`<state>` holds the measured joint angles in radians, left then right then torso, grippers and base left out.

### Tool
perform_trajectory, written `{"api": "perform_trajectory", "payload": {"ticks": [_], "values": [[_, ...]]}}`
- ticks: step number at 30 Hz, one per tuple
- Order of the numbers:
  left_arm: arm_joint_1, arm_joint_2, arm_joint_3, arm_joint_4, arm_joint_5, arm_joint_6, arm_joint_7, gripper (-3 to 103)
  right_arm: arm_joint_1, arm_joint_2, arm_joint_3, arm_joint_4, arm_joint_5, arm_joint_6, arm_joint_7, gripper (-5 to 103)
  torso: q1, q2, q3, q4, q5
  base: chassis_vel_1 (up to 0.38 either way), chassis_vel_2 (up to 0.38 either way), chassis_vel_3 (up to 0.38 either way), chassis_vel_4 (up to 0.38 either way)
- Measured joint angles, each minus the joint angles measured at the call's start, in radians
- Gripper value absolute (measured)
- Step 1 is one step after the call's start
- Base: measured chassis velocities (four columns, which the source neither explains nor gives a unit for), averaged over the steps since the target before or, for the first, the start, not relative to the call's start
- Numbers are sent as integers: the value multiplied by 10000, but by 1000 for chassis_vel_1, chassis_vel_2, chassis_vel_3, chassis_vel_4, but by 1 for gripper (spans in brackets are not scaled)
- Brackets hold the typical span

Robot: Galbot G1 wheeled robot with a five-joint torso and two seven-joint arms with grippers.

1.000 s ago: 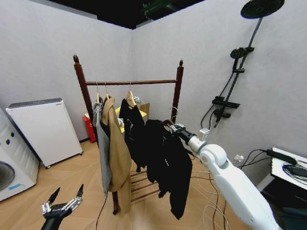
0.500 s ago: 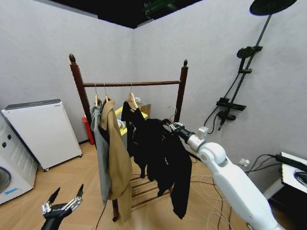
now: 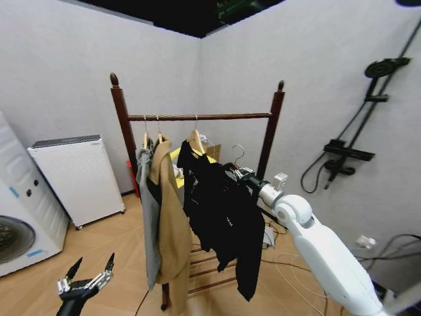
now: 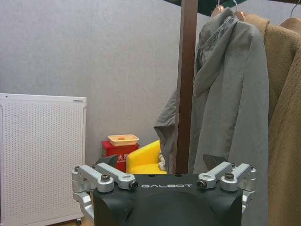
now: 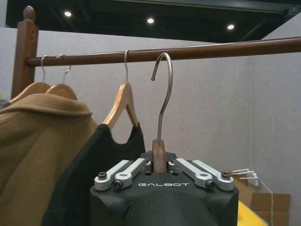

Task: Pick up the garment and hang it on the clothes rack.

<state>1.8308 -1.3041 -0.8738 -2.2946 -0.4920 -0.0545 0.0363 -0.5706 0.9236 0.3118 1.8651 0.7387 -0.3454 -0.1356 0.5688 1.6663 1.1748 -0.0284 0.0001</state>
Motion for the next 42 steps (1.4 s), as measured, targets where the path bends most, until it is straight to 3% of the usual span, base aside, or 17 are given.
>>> {"api": "perform_trajectory", "payload": {"ticks": [2, 3, 4, 8, 11, 19, 26, 36, 42], "values": [[0, 0, 0, 0, 0, 0, 0, 100, 57, -8, 0, 22, 0, -66, 105, 9, 0, 1, 0, 0, 1, -103, 103, 81, -116], [-1, 0, 0, 0, 0, 0, 0, 100, 671, -202, -95, 238, 162, -742, 801, 9, 6, -2, 1, -1, 2, -53, 82, 72, -51], [-1, 0, 0, 0, 0, 0, 2, 100, 1012, -337, -248, 275, 407, -926, 1069, 9, 7, -3, 2, -1, 2, -29, 46, 52, -51], [0, 0, 0, 0, 0, 0, -1, 100, 1828, -623, -667, 327, 937, -1239, 1606, 9, 5, -2, 2, 3, -1, -7, 12, 13, -13], [0, 0, 0, 0, 0, 0, -1, 100, 3474, -958, -1727, 329, 2068, -1630, 2489, 9, -5, 3, -2, 0, -3, 0, 0, 0, 0], [0, 0, 0, 0, 0, 0, 0, 100, 5760, -790, -3665, -561, 3100, -2490, 3473, 9, -2, 2, 0, 0, -2, 0, 0, 0, 0], [0, 0, 0, 0, 0, 0, 0, 100, 7194, -160, -4951, -1941, 3178, -2674, 3718, 9, -1, 1, 0, 3, -2, 0, 0, 0, 0], [0, 0, 0, 0, 0, 0, -1, 100, 8328, 953, -5685, -4298, 2962, -2718, 3676, 9, 0, 1, 1, -2, -1, 0, 0, 0, 0], [0, 0, 0, 0, 0, 0, 0, 100, 8377, 1413, -5882, -4728, 2922, -2738, 3678, 9, 0, 0, 1, 1, -1, 0, 0, 0, 0]]}}
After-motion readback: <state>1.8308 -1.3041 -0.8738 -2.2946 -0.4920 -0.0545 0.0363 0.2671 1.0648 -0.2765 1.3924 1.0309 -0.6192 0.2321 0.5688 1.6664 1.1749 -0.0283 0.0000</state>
